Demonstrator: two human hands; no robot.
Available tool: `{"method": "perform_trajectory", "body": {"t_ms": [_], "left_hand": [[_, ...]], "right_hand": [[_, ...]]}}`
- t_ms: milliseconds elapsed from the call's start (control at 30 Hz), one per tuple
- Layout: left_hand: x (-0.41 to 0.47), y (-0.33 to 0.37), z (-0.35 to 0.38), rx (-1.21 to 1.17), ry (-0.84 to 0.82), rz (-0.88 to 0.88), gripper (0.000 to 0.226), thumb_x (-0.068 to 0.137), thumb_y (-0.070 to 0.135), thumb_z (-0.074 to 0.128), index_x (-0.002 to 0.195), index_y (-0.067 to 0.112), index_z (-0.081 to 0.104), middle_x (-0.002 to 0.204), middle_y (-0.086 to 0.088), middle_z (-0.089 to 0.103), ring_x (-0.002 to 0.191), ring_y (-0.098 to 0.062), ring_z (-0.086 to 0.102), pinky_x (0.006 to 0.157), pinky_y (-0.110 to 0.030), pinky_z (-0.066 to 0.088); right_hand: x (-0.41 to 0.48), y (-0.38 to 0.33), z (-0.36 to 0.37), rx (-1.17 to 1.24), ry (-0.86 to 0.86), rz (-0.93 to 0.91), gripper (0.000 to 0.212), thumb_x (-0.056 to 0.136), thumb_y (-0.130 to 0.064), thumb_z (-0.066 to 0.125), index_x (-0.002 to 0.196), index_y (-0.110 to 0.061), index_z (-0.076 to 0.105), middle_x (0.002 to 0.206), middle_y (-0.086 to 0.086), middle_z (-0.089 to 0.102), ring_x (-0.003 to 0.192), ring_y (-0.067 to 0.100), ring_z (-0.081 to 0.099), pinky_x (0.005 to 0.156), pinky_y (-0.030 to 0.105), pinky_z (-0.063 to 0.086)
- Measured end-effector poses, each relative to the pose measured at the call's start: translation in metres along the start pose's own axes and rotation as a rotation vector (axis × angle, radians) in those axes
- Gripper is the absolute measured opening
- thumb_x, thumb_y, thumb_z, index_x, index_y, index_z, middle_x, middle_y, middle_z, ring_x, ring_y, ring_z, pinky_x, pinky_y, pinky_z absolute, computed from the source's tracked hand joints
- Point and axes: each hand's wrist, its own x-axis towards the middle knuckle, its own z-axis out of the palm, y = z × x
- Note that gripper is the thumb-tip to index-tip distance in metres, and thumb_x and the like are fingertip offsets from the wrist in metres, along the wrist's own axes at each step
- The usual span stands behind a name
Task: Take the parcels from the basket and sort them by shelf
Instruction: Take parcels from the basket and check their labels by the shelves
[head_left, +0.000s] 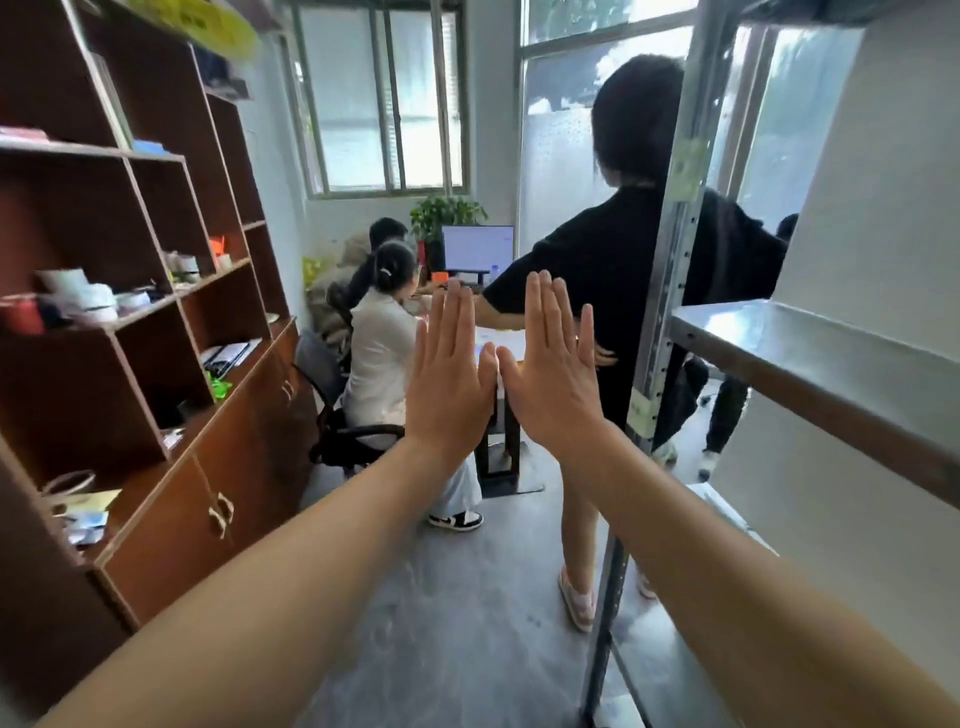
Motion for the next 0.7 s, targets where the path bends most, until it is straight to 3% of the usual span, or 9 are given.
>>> {"method": "perform_trajectory", "body": {"t_ms": [233,500,700], "left_hand": [[0.034,-0.014,-0.029,-0.098,0.03,0.176,0.06,0.105,0.024,0.033,0.156,0.009,0.007,0.165,-0.005,0.001,0.152,-0.015,-0.005,0.124,-0.035,-0.001],[0.028,0.001,-0.018,-0.259,-0.084,0.285,0.06,0.105,0.024,0.032,0.156,0.01,0.005,0.165,-0.004,-0.002,0.152,-0.017,-0.006,0.124,-0.038,-0.001],[-0.016,0.066,-0.002,-0.416,-0.197,0.416,0.059,0.106,0.033,0.022,0.157,0.011,0.002,0.165,-0.003,-0.006,0.151,-0.016,-0.011,0.124,-0.044,0.005]], "right_hand": [[0.01,-0.025,-0.018,-0.197,0.061,0.139,0.076,0.101,-0.042,0.034,0.156,-0.008,-0.006,0.165,0.006,-0.007,0.151,0.018,-0.01,0.122,0.046,-0.005],[-0.021,-0.042,-0.045,-0.357,0.166,0.299,0.074,0.101,-0.048,0.039,0.157,-0.011,0.008,0.165,0.004,0.003,0.15,0.016,-0.008,0.121,0.042,-0.006],[-0.078,-0.022,-0.099,-0.464,0.099,0.481,0.077,0.099,-0.059,0.022,0.156,-0.019,-0.01,0.163,-0.002,-0.017,0.149,0.014,-0.017,0.121,0.042,-0.011]]}}
